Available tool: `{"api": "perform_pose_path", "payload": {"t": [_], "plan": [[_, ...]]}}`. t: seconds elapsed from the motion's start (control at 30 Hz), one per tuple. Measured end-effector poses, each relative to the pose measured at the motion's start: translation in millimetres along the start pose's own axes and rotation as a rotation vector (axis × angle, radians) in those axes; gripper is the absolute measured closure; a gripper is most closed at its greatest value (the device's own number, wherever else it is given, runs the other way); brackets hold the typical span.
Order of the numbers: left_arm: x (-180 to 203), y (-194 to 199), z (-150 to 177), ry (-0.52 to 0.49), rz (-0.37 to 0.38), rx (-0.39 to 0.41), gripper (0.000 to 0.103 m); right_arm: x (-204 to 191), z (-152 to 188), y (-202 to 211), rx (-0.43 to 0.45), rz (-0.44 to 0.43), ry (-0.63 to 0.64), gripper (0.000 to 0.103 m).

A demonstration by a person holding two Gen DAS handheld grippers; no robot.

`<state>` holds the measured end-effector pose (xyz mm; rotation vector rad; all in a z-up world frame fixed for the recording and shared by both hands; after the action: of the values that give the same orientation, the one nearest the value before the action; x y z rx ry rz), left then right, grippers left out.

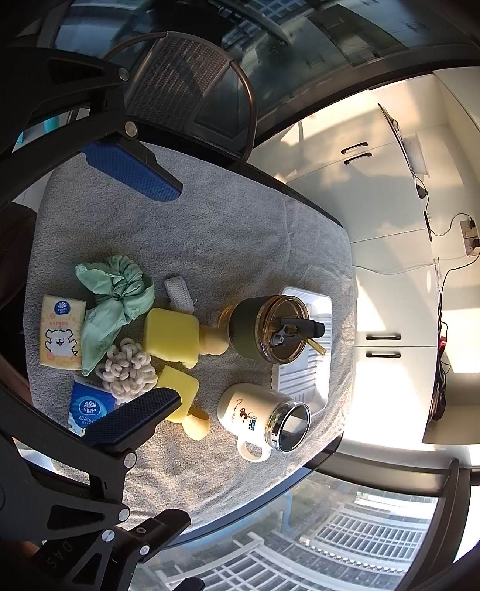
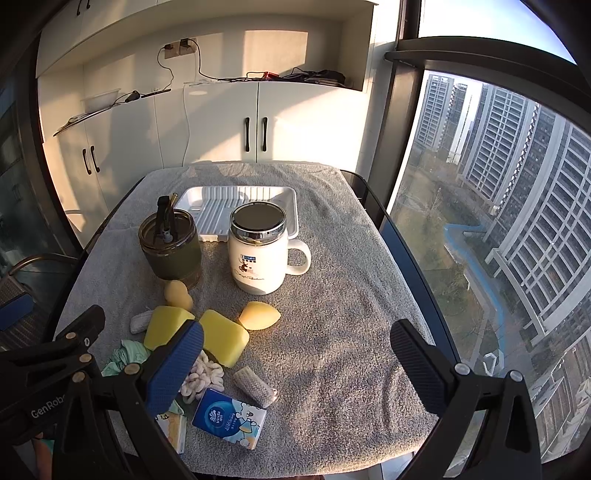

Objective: Organize soft objects

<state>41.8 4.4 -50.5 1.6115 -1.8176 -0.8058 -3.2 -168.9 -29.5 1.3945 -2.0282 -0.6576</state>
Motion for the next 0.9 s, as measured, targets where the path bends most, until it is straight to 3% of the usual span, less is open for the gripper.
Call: {"api": "perform_pose_path", "payload": {"t": [0.9], "plan": [[-2.5, 0.6, 0.6, -0.005, -0.008, 0.001, 0.001, -2.2, 0.3, 1.3, 0.005, 0.001, 0.005, 0.000]]}}
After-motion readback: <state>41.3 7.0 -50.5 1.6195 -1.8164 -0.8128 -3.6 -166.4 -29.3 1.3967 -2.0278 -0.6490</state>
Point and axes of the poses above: each gripper's, at about its wrist camera, not at the fingertips, and y roughly against the way its jaws point, x to its right, z to its underside, the point moved 7 cm from there along -y, roughly the way its jaws point, and after that the axes turned 7 degrees about z, right-handed, at the moved point
